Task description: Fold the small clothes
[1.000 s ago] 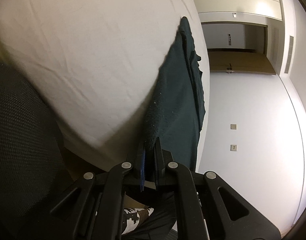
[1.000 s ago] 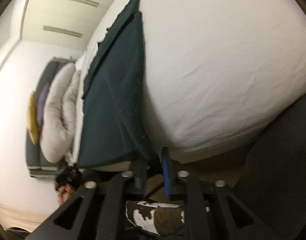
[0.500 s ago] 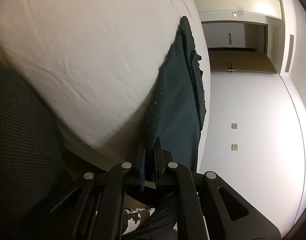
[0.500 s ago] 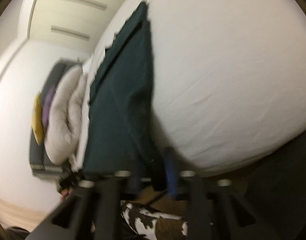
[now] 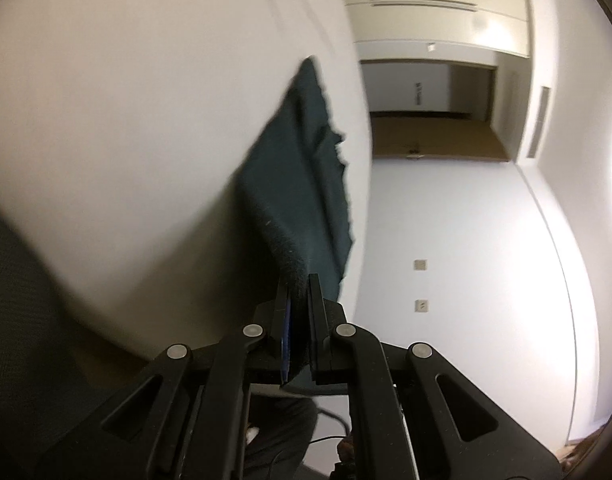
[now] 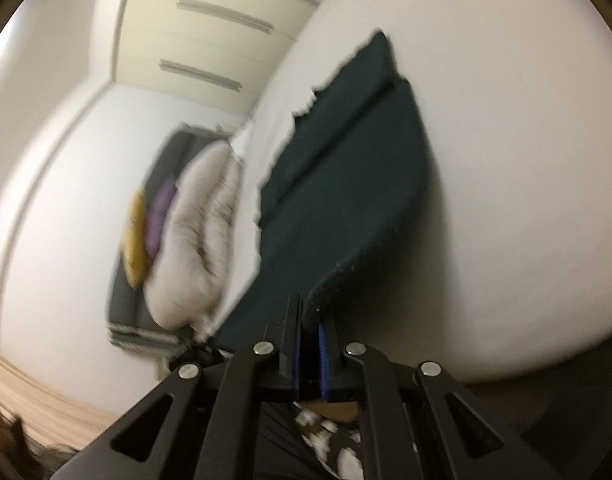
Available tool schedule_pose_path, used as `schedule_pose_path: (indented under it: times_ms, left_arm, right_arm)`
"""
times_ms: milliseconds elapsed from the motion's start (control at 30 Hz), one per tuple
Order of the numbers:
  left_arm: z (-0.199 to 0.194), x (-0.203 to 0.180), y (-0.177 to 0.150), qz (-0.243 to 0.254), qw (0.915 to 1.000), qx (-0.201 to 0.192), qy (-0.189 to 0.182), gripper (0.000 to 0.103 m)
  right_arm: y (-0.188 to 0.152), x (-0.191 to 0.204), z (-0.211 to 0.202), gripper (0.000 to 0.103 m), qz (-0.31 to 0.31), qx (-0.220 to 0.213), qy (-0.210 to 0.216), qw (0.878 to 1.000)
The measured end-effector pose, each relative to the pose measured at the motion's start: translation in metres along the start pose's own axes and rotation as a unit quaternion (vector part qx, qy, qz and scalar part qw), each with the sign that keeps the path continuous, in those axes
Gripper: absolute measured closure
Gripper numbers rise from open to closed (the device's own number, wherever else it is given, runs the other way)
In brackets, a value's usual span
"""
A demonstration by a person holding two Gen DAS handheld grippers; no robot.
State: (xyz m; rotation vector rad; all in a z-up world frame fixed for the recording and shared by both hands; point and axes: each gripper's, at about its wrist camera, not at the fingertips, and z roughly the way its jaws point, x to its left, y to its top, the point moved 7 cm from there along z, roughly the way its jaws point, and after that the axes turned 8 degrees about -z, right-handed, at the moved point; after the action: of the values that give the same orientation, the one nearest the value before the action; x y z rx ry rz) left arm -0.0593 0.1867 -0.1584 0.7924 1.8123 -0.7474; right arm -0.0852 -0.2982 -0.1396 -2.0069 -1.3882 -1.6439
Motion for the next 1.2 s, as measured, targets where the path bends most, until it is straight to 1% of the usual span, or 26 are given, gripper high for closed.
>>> schedule_pose_path:
  times_ms: [33,100,200,433,600,700,800,900,1000,1100,1200]
  left_arm:
    - [0.000,-0.011,0.006,0.007,0.9999,-0.005,-0.006,0.098]
    - [0.001,-0.026,0.015,0.016,0.9997,-0.009,-0.013,0.098]
    - [0.007,-0.042,0.027,0.025,0.9995,-0.014,-0.017,0.098]
    - [0.025,-0.072,0.055,0.036,0.9991,-0.015,-0.016,0.098]
    - [0.042,-0.097,0.078,0.046,0.9987,-0.018,-0.014,0.098]
    - [0.062,-0.113,0.097,0.054,0.9983,-0.021,-0.007,0.098]
    - [0.091,-0.131,0.123,0.063,0.9977,-0.023,0.005,0.098]
    - [0.123,-0.148,0.149,0.070,0.9972,-0.021,0.017,0.098]
    - [0.160,-0.166,0.177,0.088,0.9953,-0.019,0.036,0.098]
    - [0.191,-0.171,0.204,0.088,0.9945,-0.023,0.051,0.098]
    - [0.217,-0.162,0.229,0.074,0.9946,-0.025,0.068,0.098]
  right_arm:
    - [0.009,0.002,0.001,0.095,0.003,-0.007,0.004,1.000]
    - [0.025,0.009,0.010,0.095,-0.006,-0.007,-0.002,1.000]
    - [0.037,0.012,0.021,0.095,-0.015,-0.004,-0.011,1.000]
    - [0.077,-0.007,0.032,0.095,0.032,-0.036,-0.006,0.999]
    - [0.119,-0.014,0.043,0.095,0.055,-0.062,-0.009,0.997]
    - [0.150,-0.015,0.057,0.095,0.049,-0.071,-0.017,0.996]
    - [0.180,-0.020,0.077,0.095,0.047,-0.071,-0.028,0.996]
    - [0.210,-0.032,0.096,0.095,0.056,-0.074,-0.038,0.995]
    - [0.245,-0.048,0.116,0.095,0.065,-0.081,-0.051,0.993]
    - [0.275,-0.069,0.138,0.095,0.077,-0.080,-0.068,0.991]
    - [0.291,-0.087,0.154,0.095,0.091,-0.078,-0.078,0.990]
